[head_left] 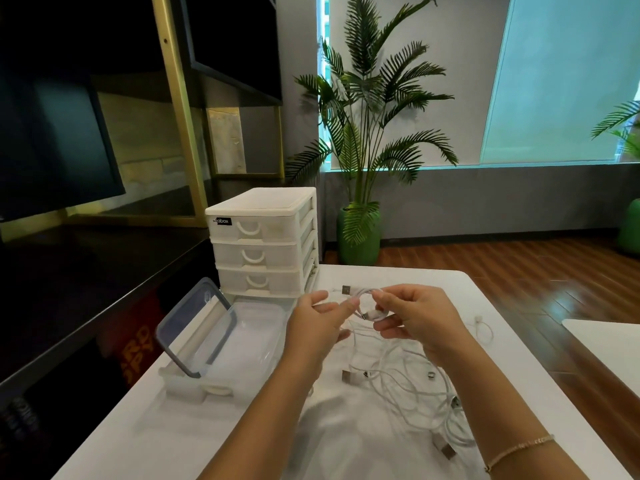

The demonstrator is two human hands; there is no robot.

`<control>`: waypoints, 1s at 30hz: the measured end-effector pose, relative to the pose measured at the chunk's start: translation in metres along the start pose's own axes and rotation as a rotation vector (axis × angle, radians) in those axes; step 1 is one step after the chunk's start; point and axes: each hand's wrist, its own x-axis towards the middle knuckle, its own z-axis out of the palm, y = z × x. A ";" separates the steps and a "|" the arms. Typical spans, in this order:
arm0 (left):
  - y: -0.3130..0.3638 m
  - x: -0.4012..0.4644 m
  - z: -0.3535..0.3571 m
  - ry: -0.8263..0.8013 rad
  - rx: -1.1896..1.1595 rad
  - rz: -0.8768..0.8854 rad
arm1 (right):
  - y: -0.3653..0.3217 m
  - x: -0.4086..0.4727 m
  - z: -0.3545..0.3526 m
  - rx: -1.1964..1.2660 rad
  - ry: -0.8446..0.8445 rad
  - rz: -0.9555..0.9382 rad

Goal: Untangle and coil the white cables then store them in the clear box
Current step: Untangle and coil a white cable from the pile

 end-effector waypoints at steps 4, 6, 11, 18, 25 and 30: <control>0.022 0.006 -0.035 0.052 0.474 0.297 | -0.010 0.012 0.029 -0.120 -0.101 0.012; 0.030 0.014 -0.056 -0.044 0.528 0.300 | -0.013 0.018 0.046 -0.126 -0.171 0.027; 0.029 0.036 -0.092 -0.148 0.626 0.230 | -0.010 0.035 0.083 -0.164 -0.259 0.066; 0.008 0.068 -0.117 0.070 0.601 0.065 | 0.000 0.060 0.113 -0.164 -0.092 0.124; -0.011 0.089 -0.111 0.159 0.713 -0.054 | 0.001 0.064 0.103 -0.165 -0.063 0.099; -0.020 0.094 -0.104 0.225 0.769 -0.087 | 0.005 0.063 0.094 -0.229 -0.098 0.071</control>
